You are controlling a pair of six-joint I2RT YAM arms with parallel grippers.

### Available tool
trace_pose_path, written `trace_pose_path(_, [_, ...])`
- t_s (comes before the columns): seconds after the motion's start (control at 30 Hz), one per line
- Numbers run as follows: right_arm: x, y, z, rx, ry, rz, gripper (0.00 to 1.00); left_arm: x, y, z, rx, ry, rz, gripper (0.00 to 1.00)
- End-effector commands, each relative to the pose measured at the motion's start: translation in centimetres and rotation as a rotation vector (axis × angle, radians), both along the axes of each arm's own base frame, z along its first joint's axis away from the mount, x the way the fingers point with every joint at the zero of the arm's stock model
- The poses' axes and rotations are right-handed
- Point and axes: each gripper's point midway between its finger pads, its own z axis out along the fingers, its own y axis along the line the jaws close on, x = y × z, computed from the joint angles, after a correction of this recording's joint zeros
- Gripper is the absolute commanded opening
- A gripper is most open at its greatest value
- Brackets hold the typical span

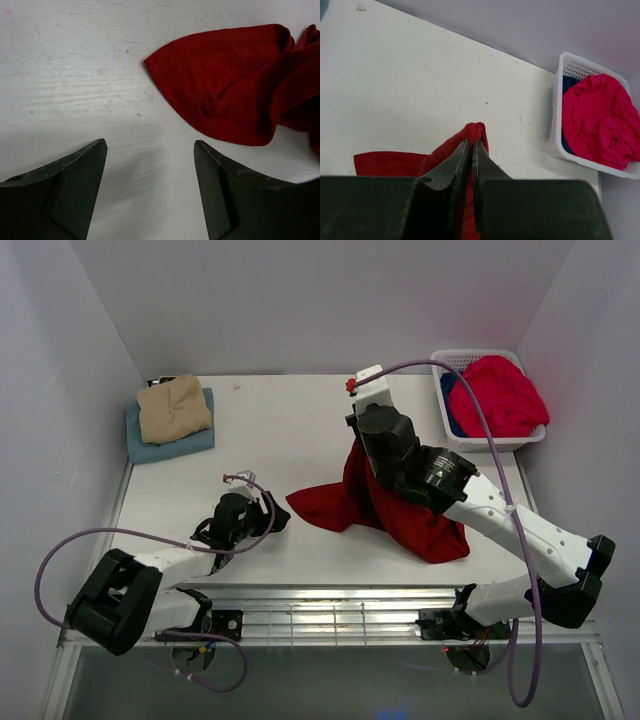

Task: Fold and stack the t-shirts
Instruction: Flatten out the tshirt

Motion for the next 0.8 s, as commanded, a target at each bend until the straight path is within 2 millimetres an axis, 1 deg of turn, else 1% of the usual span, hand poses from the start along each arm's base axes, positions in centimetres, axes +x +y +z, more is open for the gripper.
trace_pose_path(0.0, [-0.9, -2.3, 3.5, 0.120, -0.079, -0.044, 0.08, 2.5, -2.3, 2.3, -0.046, -0.099, -0.053, 0.80])
trace_pose_path(0.07, [-1.3, -3.2, 3.9, 0.133, -0.089, -0.051, 0.08, 3.1, -2.3, 2.4, -0.038, -0.114, -0.041, 0.79])
trace_pose_path(0.13, [-1.6, -3.8, 3.7, 0.131, -0.091, -0.059, 0.08, 3.6, -2.3, 1.7, -0.021, -0.105, -0.037, 0.79])
trace_pose_path(0.2, [-1.9, -4.3, 3.8, 0.137, -0.095, -0.063, 0.08, 4.1, -2.6, 1.8, -0.020, -0.112, -0.039, 0.79])
trace_pose_path(0.23, [-1.9, -4.5, 3.7, 0.137, -0.095, -0.065, 0.08, 4.3, -2.7, 1.0, -0.006, -0.098, -0.040, 0.79])
trace_pose_path(0.27, [-2.1, -4.7, 3.9, 0.144, -0.099, -0.065, 0.08, 4.9, -3.0, 1.3, -0.004, -0.104, -0.040, 0.79])
trace_pose_path(0.33, [-2.2, -4.9, 3.4, 0.135, -0.095, -0.066, 0.08, 5.4, -3.3, 0.8, 0.010, -0.095, -0.046, 0.79])
trace_pose_path(0.37, [-2.3, -5.1, 3.4, 0.162, -0.092, -0.071, 0.08, 5.9, -3.4, 0.2, 0.033, -0.088, -0.044, 0.79])
trace_pose_path(0.4, [-2.3, -5.2, 3.0, 0.154, -0.088, -0.075, 0.08, 6.0, -3.8, 0.0, 0.045, -0.088, -0.053, 0.79])
trace_pose_path(0.47, [-2.6, -5.6, 2.8, 0.157, -0.089, -0.080, 0.08, 6.7, -3.3, -1.2, 0.107, -0.074, -0.022, 0.78])
trace_pose_path(0.5, [-2.7, -5.7, 2.8, 0.160, -0.090, -0.081, 0.08, 7.1, -3.8, -1.0, 0.117, -0.081, -0.025, 0.78])
trace_pose_path(0.57, [-2.8, -6.1, 2.5, 0.159, -0.088, -0.084, 0.08, 7.4, -3.3, -2.1, 0.177, -0.058, 0.001, 0.76])
trace_pose_path(0.6, [-2.9, -6.2, 2.4, 0.163, -0.088, -0.088, 0.08, 7.9, -3.7, -1.8, 0.193, -0.064, 0.008, 0.75])
trace_pose_path(0.63, [-3.0, -6.4, 2.2, 0.163, -0.087, -0.088, 0.08, 7.6, -3.4, -2.6, 0.232, -0.033, 0.017, 0.74])
trace_pose_path(0.77, [-3.4, -7.3, 1.9, 0.170, -0.090, -0.103, 0.08, 7.9, -2.0, -3.5, 0.357, 0.007, 0.089, 0.69])
